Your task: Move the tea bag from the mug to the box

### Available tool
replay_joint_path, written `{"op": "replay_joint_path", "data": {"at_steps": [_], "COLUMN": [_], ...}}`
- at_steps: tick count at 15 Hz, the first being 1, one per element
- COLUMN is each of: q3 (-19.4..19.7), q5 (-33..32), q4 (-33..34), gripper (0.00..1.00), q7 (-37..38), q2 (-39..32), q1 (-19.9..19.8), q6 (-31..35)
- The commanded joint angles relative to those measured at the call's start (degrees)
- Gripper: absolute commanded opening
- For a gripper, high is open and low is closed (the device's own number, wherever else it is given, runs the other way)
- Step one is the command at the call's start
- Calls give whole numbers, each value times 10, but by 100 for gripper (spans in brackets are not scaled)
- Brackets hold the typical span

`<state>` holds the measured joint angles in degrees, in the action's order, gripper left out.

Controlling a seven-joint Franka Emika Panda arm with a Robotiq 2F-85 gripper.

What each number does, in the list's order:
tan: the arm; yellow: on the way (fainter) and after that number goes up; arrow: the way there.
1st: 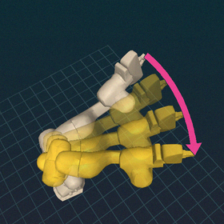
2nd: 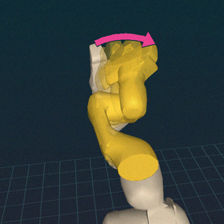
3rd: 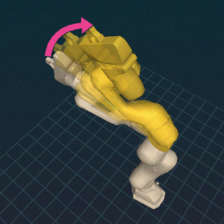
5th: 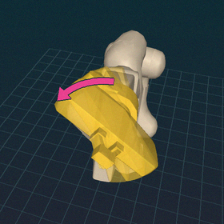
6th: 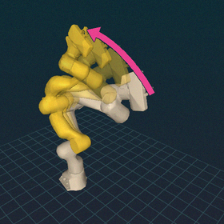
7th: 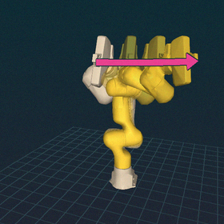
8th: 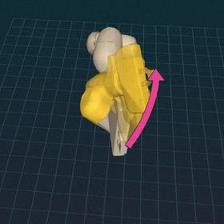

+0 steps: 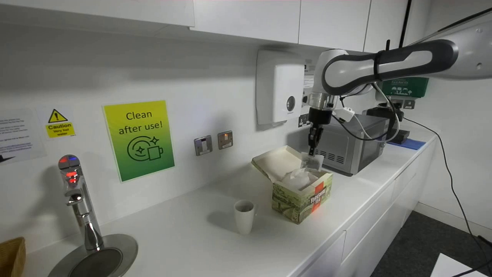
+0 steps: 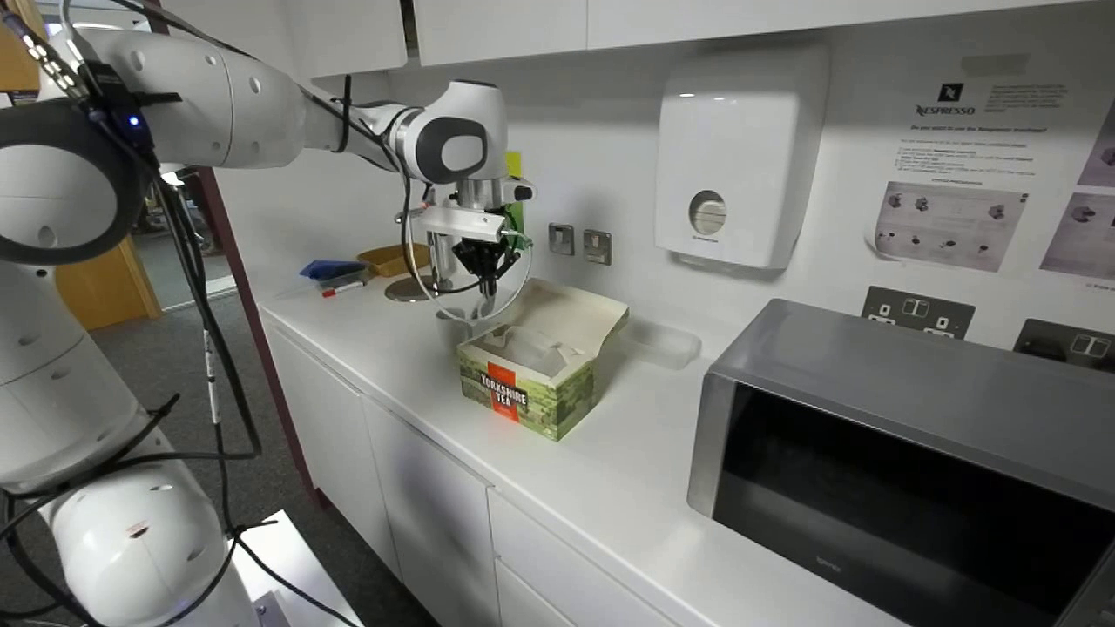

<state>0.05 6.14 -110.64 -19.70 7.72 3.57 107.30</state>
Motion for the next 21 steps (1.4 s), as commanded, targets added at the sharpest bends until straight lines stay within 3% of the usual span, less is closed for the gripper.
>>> {"op": "replay_joint_path", "data": {"at_steps": [1,7,15,21], "q3": [7,19,2,-6], "q5": [-17,-20,-22,-17], "q4": [44,93,166,170], "gripper": [0,0,0,0], "q7": [18,35,47,43], "q2": [-34,-89,-190,-221], "q1": [-16,-36,-32,-35], "q6": [3,-1,-8,-16]}}
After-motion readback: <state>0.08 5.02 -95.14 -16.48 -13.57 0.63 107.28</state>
